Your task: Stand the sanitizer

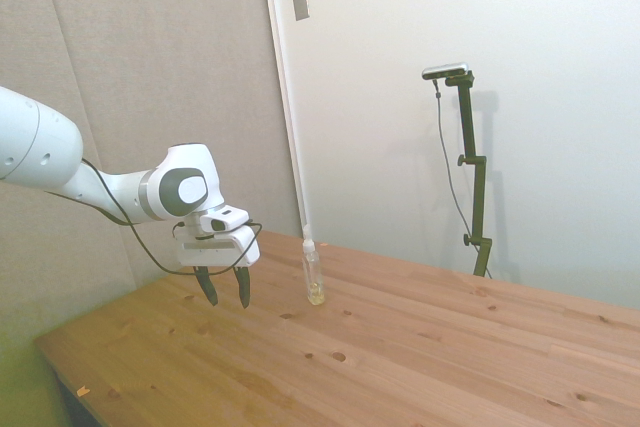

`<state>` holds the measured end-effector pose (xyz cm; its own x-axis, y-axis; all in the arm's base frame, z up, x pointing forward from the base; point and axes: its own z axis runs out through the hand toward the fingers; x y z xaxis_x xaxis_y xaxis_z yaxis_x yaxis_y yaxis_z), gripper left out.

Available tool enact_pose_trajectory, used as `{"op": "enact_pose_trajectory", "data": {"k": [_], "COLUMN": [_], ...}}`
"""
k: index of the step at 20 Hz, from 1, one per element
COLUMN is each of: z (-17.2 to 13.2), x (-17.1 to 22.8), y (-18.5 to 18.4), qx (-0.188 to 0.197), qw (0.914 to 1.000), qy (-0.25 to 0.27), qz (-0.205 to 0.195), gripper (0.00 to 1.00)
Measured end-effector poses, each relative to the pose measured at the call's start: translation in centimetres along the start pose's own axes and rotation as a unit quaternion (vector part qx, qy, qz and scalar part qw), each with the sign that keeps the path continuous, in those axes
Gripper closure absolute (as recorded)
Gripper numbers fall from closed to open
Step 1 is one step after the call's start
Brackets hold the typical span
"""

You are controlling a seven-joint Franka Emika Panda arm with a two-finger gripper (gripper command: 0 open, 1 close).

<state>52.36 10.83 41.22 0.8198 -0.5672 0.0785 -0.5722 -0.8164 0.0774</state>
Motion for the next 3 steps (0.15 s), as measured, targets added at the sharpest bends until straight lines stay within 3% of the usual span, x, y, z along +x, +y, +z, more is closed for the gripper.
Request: {"op": "enact_pose_trajectory", "data": {"k": [3], "z": [-0.3], "x": [-1.0], "y": [2.0], "qx": [-0.001], "qw": [0.9999], "qy": [0.000], "qz": [0.014], "gripper": [0.00]}}
